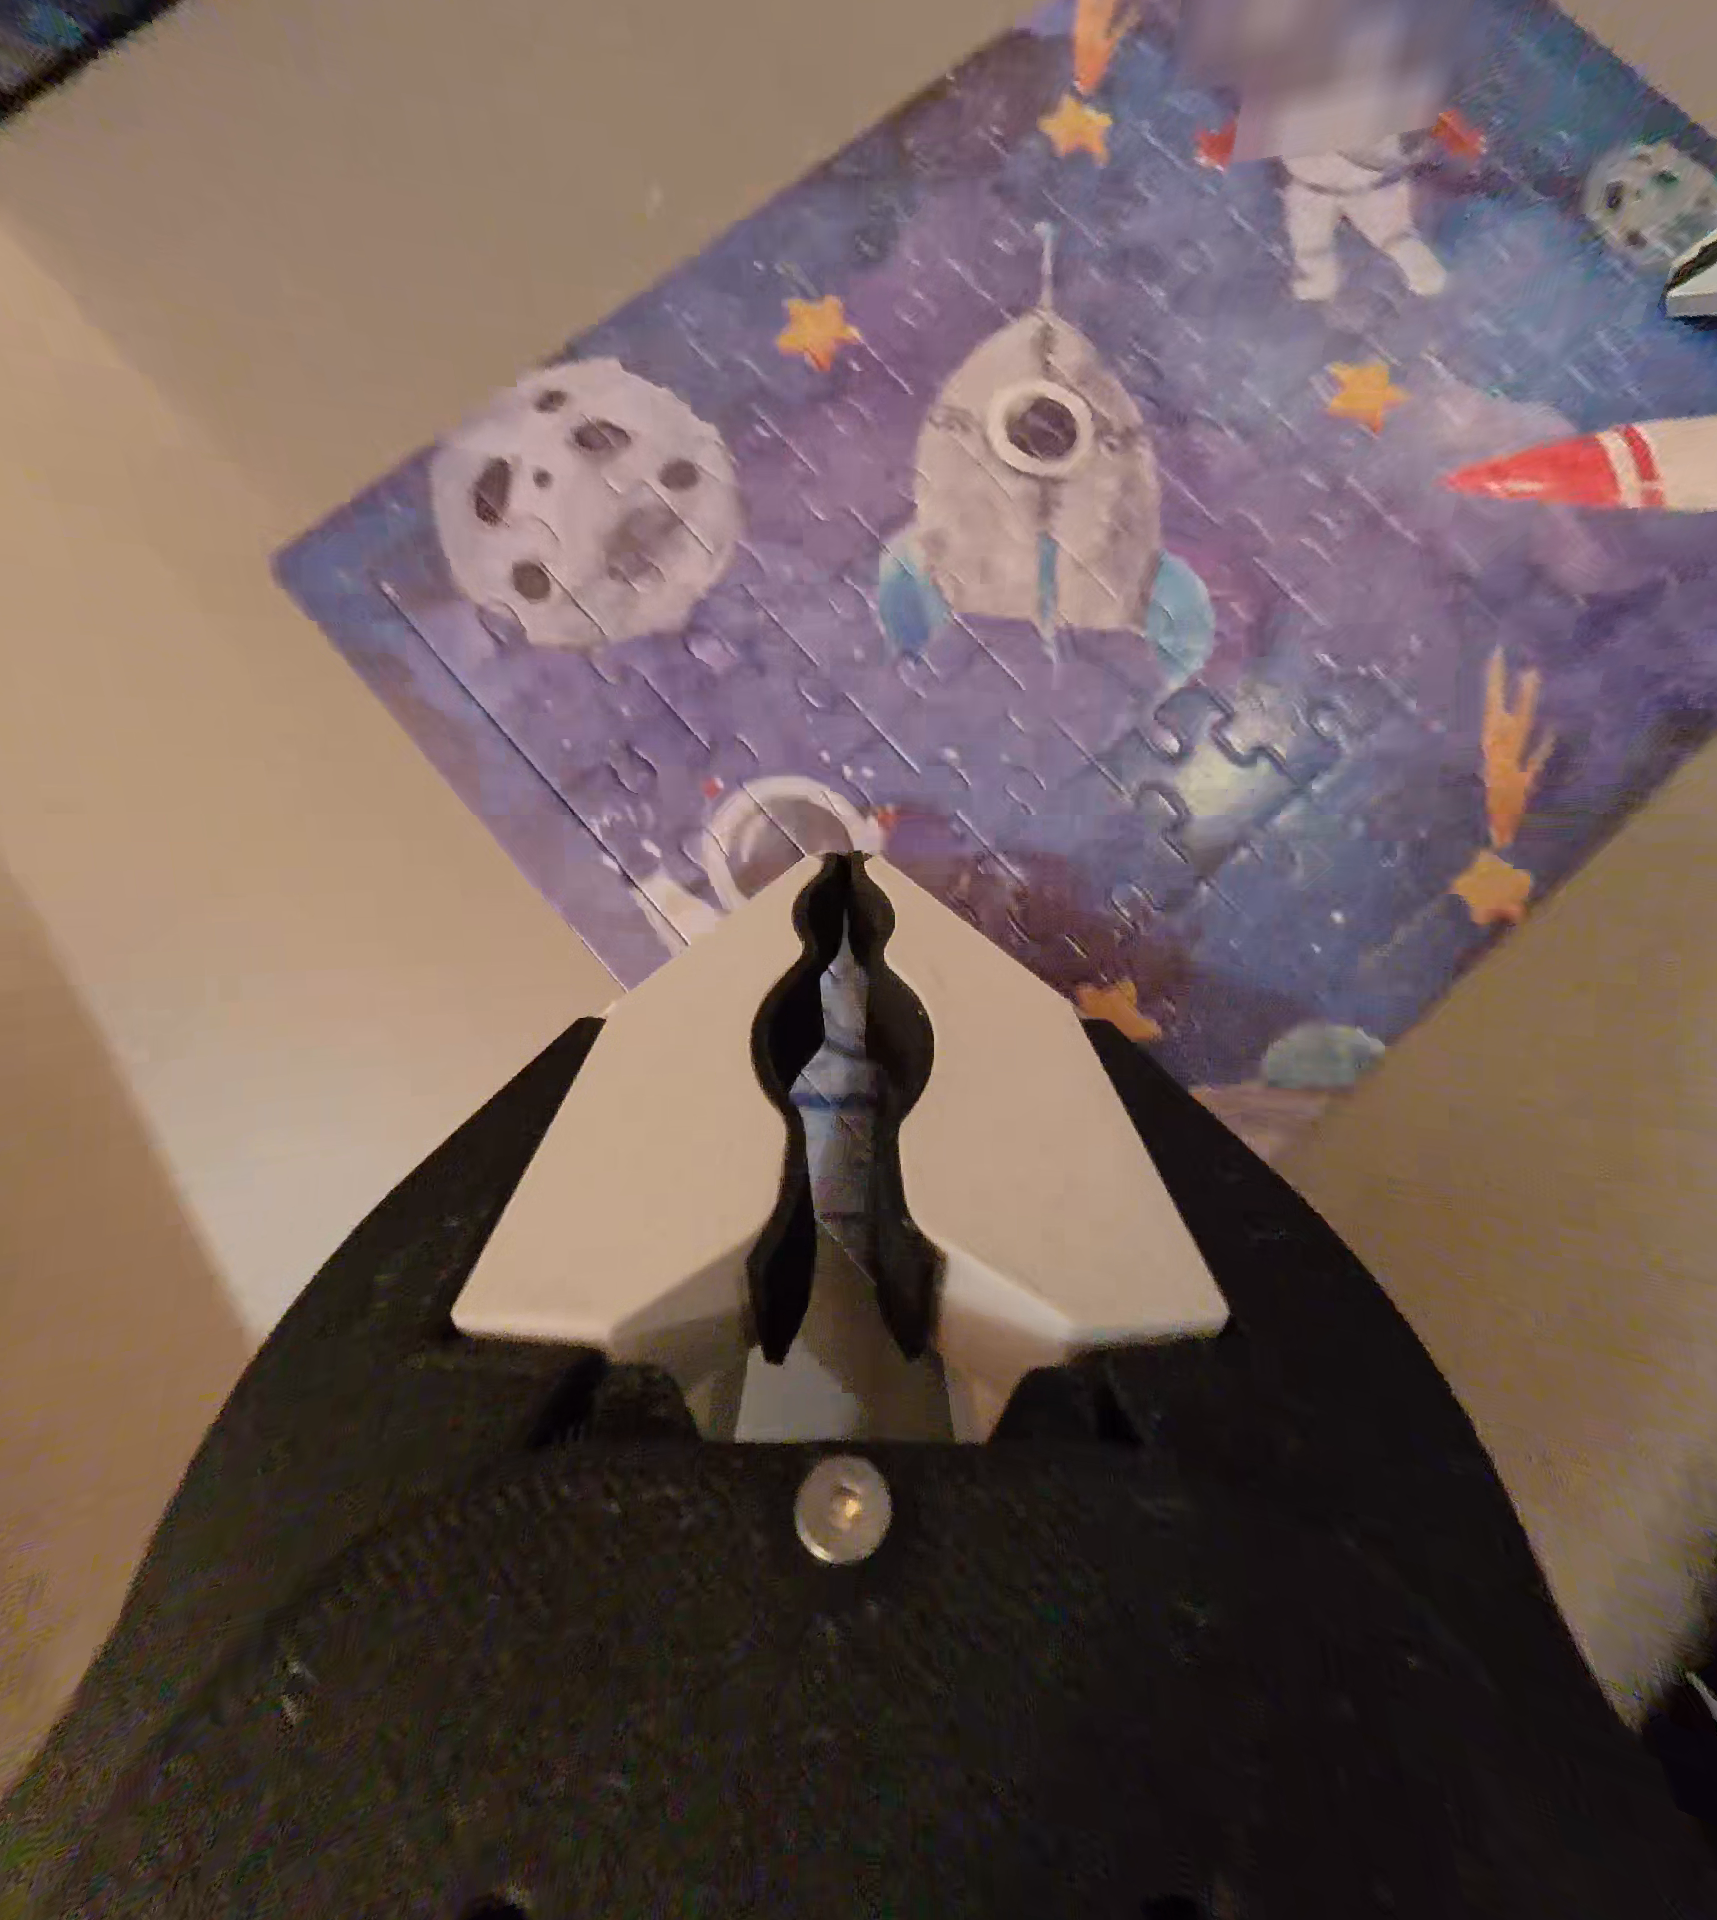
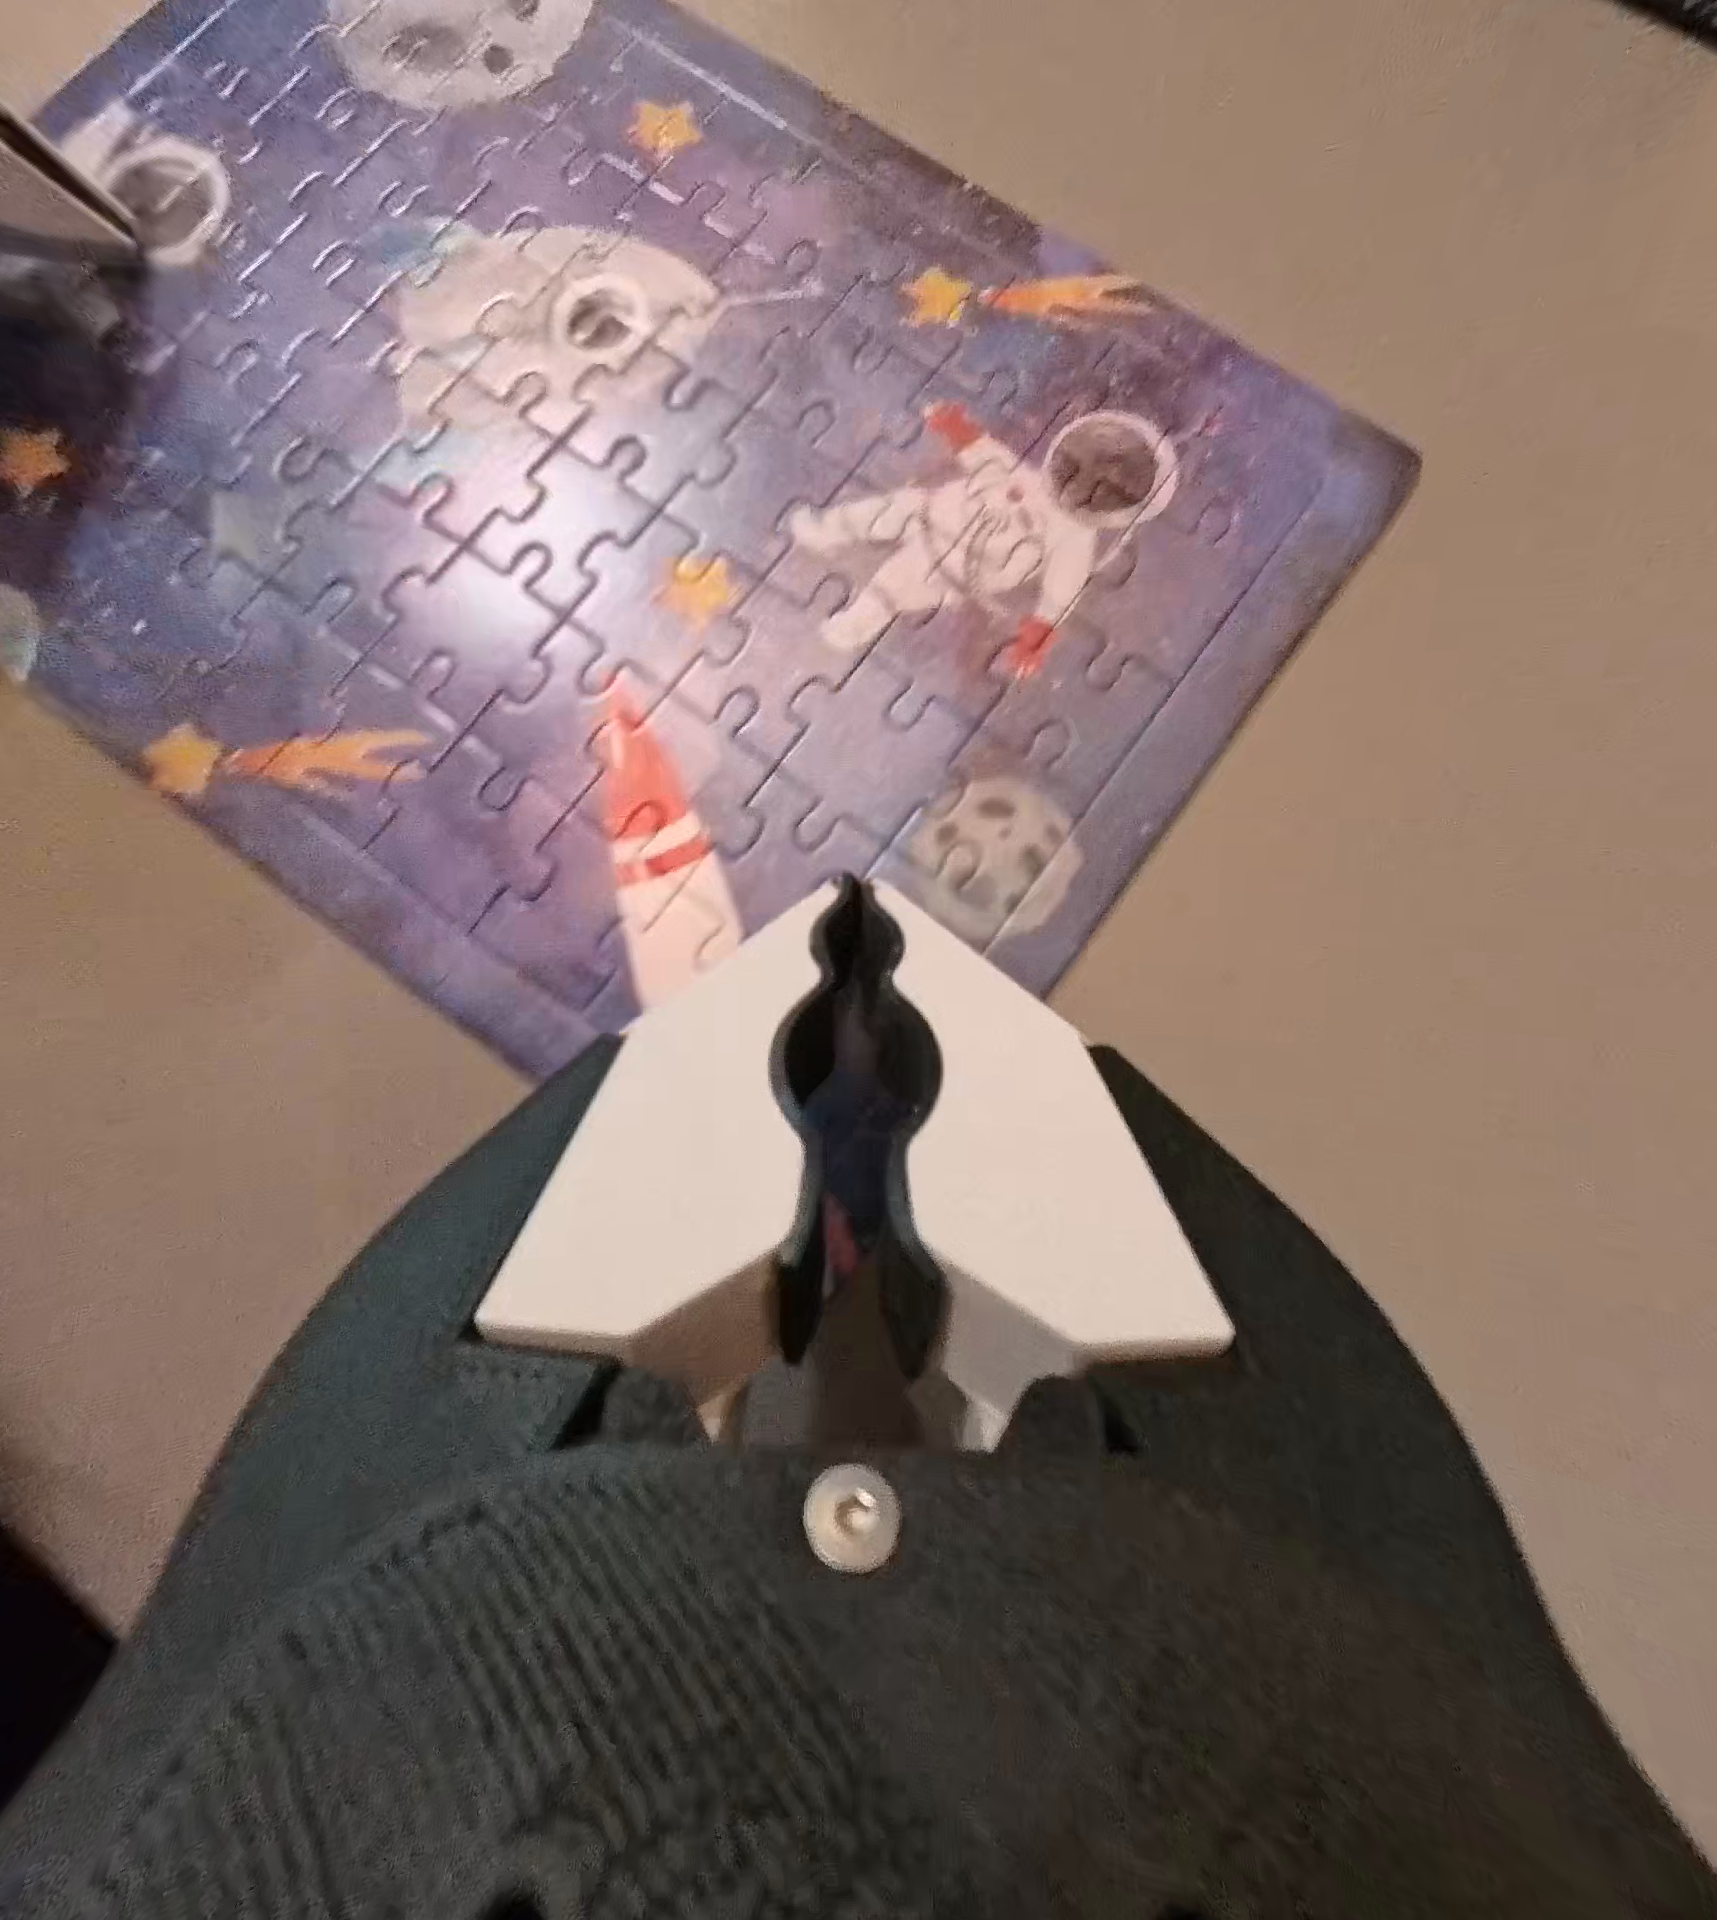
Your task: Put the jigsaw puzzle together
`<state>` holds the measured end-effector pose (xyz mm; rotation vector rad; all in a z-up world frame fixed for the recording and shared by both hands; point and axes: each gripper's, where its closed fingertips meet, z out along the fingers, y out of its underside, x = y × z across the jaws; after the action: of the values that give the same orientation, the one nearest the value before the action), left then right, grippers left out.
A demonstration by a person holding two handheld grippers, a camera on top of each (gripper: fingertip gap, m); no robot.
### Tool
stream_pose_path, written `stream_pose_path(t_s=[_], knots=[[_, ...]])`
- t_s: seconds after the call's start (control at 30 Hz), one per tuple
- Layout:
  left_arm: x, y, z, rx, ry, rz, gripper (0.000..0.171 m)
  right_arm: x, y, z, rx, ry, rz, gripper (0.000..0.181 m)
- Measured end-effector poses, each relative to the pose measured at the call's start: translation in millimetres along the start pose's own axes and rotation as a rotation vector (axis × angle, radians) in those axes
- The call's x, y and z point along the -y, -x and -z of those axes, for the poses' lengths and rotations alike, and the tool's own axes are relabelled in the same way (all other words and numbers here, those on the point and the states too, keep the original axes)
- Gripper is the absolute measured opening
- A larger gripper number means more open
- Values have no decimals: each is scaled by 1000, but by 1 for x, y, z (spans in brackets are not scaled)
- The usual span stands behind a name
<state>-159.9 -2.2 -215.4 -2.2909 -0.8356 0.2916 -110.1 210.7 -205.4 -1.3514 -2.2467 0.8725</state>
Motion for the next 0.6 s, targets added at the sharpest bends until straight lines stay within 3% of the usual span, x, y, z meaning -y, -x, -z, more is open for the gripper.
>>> stream_pose_path(t_s=[0.1,0.27,0.4,0.6], knots=[[-15,-12,13,34,-9,0,0,-17,21,15,-21,-8,-32,0],[-15,-17,14,13,-16,15,0,-18,29,15,-6,-14,-67,0],[-2,-59,15,-133,-60,1,0,7,65,7,98,-96,-46,0],[14,-103,2,-189,-93,-75,0,41,135,-29,205,-120,97,0]])
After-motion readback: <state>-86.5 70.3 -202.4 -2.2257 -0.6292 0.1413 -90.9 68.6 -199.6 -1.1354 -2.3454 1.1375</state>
